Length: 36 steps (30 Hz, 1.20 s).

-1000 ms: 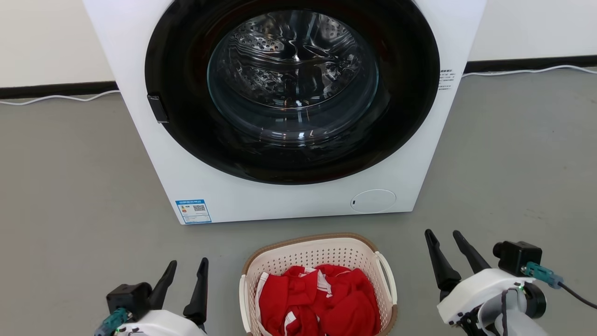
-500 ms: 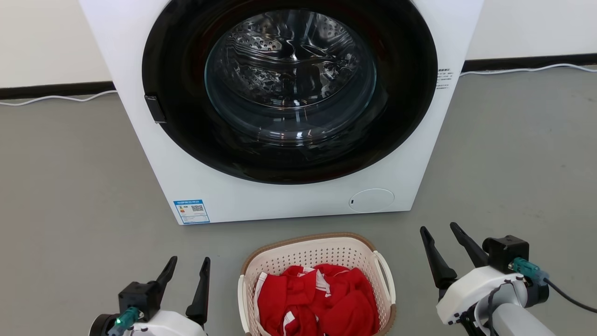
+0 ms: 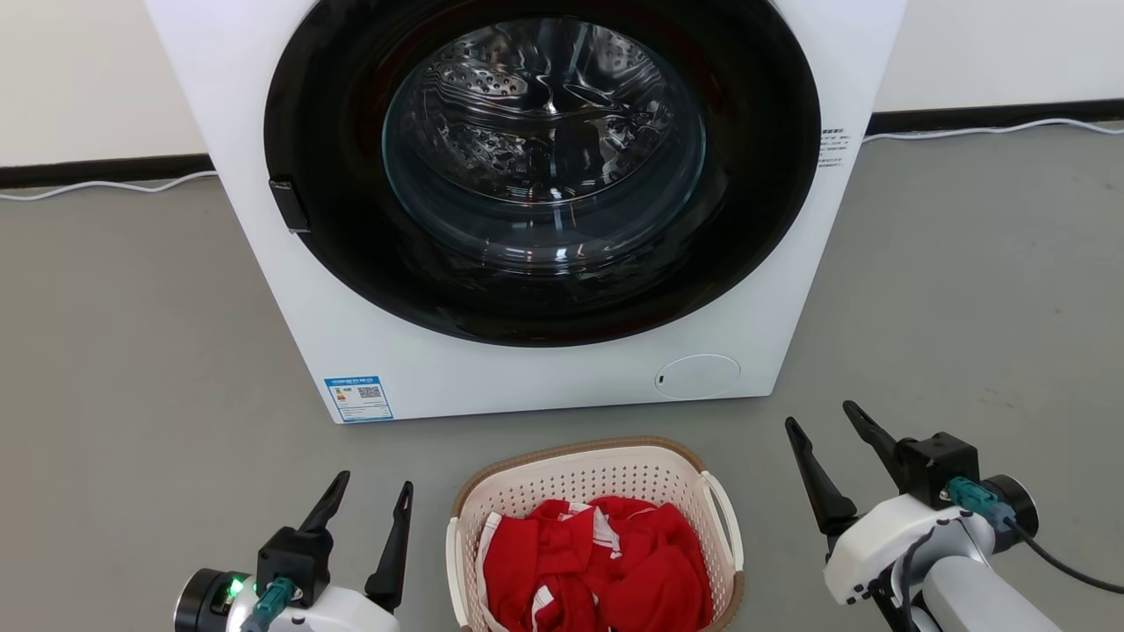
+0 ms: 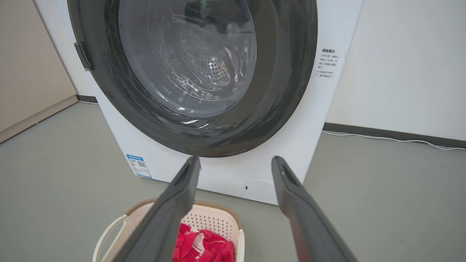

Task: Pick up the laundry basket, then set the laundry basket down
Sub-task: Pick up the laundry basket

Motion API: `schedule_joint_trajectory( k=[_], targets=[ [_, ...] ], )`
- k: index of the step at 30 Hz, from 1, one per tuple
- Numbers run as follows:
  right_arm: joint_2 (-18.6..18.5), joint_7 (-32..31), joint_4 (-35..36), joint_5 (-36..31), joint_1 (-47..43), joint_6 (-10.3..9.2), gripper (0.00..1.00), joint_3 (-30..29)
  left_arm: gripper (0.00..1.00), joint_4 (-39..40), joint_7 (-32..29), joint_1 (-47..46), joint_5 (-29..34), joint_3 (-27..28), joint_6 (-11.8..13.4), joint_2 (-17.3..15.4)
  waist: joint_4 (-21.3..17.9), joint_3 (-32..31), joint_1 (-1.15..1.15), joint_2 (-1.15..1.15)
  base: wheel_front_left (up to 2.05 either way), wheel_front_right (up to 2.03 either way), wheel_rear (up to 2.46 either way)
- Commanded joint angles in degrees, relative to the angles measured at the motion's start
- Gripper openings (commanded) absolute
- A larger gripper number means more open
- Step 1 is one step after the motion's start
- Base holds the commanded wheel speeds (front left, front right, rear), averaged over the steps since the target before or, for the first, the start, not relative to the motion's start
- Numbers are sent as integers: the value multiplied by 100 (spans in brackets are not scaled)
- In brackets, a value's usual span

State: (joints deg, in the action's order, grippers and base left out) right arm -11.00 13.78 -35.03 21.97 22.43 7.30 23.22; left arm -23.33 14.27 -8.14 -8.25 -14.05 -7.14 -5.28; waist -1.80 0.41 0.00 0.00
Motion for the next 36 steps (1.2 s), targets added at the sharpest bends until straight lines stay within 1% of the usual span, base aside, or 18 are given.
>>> schedule_joint_trajectory(
  k=[1, 8, 14, 18, 33, 36],
  targets=[
    [-46, 122, 57, -121, 172, 19, 100, 83, 100, 103, 73, -295, 124, 228, -35, -64, -2, 0, 0, 0, 0, 0, 0],
    [19, 122, 20, -185, 124, 19, 100, -82, 100, 58, 73, -260, 90, 380, -35, 8, -6, -1, 0, 0, 0, 0, 0],
    [118, 122, -46, -262, 81, 19, 100, -415, 100, -31, 73, -219, -195, 785, -35, 135, -3, 5, 0, 0, 0, 0, 0],
    [162, 122, -68, -320, 64, 19, 100, -513, 100, -106, 73, -233, -225, 894, -35, 179, 1, 13, 0, 0, 0, 0, 0],
    [237, 122, -74, -418, 56, 19, 100, -653, 100, -164, 73, -259, -223, 1000, -35, 232, 12, 86, 0, 0, 0, 0, 0],
    [237, 122, -26, -433, 92, 19, 100, -674, 100, -127, 73, -290, -252, 966, -35, 236, 9, 233, 0, 0, 0, 0, 0]
  ],
)
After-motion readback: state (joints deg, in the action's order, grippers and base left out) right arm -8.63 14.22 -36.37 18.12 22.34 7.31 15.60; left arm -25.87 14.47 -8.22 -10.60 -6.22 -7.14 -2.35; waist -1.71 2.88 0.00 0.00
